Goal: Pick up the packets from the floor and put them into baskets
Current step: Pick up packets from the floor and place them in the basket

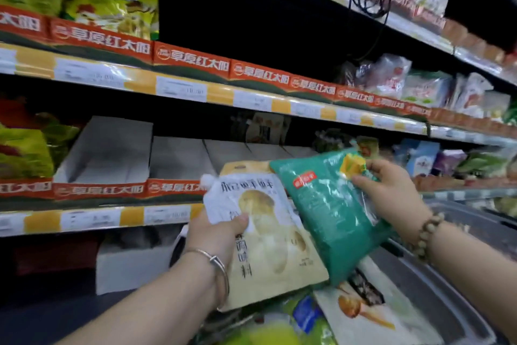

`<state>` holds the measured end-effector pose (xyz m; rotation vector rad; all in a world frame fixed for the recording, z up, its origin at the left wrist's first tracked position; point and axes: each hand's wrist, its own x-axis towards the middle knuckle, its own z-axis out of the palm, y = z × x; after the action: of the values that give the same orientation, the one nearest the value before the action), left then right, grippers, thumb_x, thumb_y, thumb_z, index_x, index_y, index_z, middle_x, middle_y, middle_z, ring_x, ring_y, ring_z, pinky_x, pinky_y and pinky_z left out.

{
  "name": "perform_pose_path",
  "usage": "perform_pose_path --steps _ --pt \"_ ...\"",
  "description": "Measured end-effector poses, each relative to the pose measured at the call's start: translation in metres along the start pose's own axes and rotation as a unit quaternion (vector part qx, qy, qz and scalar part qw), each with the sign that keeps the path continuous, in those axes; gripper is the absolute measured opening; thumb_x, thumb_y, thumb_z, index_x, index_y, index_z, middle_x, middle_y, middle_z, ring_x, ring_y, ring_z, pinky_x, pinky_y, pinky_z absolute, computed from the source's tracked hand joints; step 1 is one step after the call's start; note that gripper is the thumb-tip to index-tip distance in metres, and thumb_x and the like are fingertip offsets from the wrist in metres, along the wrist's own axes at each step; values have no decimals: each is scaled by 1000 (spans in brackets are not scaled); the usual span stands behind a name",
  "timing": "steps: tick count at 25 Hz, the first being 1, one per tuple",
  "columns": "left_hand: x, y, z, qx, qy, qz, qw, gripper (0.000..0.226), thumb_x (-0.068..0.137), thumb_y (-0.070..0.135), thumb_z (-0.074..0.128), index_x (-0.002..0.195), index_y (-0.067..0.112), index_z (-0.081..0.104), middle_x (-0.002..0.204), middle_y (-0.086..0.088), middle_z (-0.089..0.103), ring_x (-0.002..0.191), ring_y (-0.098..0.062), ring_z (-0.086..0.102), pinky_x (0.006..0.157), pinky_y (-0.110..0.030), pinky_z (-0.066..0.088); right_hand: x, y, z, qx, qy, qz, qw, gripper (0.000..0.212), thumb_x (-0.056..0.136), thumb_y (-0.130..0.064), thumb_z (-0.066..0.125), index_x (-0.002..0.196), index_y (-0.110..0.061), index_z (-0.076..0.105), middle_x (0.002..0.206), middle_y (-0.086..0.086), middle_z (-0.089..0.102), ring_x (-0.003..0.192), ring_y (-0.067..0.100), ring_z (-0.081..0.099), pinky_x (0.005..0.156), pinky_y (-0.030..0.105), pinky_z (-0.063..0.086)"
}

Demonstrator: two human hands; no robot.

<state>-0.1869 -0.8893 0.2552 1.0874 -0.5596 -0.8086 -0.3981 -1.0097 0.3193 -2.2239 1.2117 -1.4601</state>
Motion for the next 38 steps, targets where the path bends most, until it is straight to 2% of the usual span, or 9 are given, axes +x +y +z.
perform_pose_path --steps 4,9,12,14,16,19,23,30,38 --pt "30 -39 45 44 3 -52 998 44 80 -11 63 122 0 58 107 -21 66 98 -38 64 82 -43 50 17 76 10 22 -58 136 989 14 88 -13 61 101 -9 64 95 -1 66 66 16 57 55 23 45" --pt "54 -59 74 228 3 -69 971 15 83 -4 60 79 10 56 78 -10 62 80 -28 62 77 -36 50 31 141 42 -41 -120 166 978 10 88 -13 61 96 -7 61 101 11 61 93 22 57 82 32 43" --pt "67 -69 90 332 -14 -44 942 41 86 5 58 125 8 46 115 -13 58 110 -29 56 95 -38 46 33 167 57 -148 -181 194 953 18 90 -22 58 102 -8 60 103 12 60 97 24 57 76 30 42" --pt "69 -75 95 503 -29 15 864 78 87 14 59 147 12 9 151 -17 20 137 -28 28 110 -35 30 28 175 62 -244 -249 230 909 20 97 -22 45 108 -15 60 113 14 61 99 25 60 79 29 44" --pt "70 -79 94 659 -79 170 728 87 90 31 55 148 27 -9 156 -4 -16 145 -25 -5 116 -40 7 22 168 60 -220 -277 254 900 22 101 -22 35 95 -24 57 114 13 61 93 27 61 81 30 45" --pt "75 -90 93 742 -222 168 610 69 87 66 30 146 43 2 157 5 -15 144 -22 -16 114 -47 -7 12 167 53 -69 -306 233 921 52 96 -51 34 137 -19 43 143 5 41 133 22 37 105 28 27" --pt "84 -102 103 756 -261 114 589 68 86 70 20 146 45 -1 157 3 -13 144 -25 -15 115 -49 -8 -15 158 64 -104 -337 117 929 67 88 -60 38 147 -38 15 157 -6 3 144 14 0 117 41 3" --pt "81 -115 130 771 -276 84 568 75 87 68 19 148 33 -8 157 -7 -16 142 -32 -18 112 -54 -11 -3 171 61 -152 -404 95 897 61 98 -39 35 148 -34 2 157 -6 -7 144 10 -5 117 43 -3" --pt "78 -112 136 771 -279 77 568 78 86 71 20 149 31 -6 157 -8 -15 143 -32 -16 112 -53 -10 0 172 57 -158 -419 87 890 62 96 -42 37 148 -34 5 157 -7 -6 144 11 0 117 38 1"
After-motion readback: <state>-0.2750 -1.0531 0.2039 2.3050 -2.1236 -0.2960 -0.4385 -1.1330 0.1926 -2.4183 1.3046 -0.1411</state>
